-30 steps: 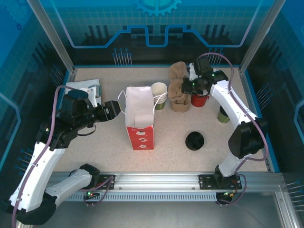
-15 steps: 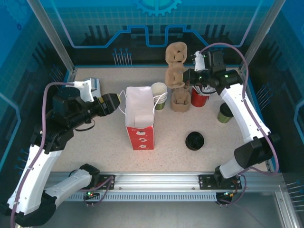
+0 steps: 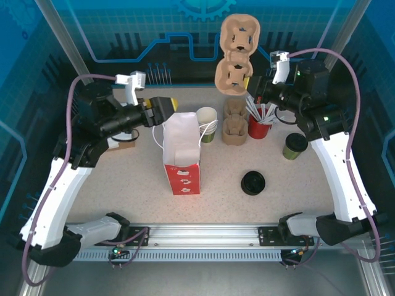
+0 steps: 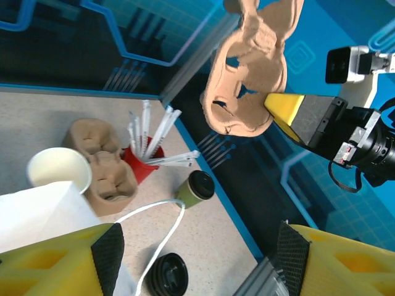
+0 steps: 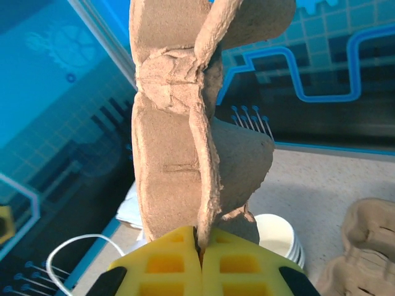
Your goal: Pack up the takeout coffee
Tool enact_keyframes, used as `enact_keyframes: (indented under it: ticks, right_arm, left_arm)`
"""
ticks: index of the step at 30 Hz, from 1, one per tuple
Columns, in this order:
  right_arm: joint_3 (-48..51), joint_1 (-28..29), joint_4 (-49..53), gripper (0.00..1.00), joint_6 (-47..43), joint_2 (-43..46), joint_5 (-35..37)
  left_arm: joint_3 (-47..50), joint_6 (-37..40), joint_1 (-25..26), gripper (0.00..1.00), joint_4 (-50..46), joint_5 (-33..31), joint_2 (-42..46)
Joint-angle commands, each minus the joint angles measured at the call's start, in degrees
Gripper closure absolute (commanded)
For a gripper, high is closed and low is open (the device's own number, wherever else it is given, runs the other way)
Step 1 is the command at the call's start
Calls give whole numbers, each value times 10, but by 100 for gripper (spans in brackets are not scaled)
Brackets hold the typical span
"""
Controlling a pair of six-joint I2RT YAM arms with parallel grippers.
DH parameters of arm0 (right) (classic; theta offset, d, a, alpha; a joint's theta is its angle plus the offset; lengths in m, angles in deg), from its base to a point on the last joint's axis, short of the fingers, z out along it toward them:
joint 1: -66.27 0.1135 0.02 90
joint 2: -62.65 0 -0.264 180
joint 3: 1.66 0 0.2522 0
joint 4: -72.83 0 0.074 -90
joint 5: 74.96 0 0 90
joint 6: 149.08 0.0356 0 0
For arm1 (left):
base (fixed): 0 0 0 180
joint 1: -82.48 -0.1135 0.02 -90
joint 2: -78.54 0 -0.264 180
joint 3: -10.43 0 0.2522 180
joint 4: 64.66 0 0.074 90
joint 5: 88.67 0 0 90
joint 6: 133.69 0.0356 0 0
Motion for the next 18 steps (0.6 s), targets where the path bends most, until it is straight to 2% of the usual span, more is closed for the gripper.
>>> enact_keyframes:
  ticks: [1, 8, 13, 18]
  right_arm:
    - [-12, 9, -32, 100, 32, 13, -60]
    - [-3, 38, -31, 100, 48, 27, -88]
    - [14, 60, -43, 100, 57, 37, -95]
    - [26, 72, -54, 100, 71, 40, -121]
  left_arm:
    - [-44, 7, 29, 30, 42, 49, -35]
    - [-80, 8, 68, 29, 67, 45, -86]
    - [-96, 11, 78, 30, 71, 37, -109]
    - [-105, 15, 81, 35, 74, 24, -120]
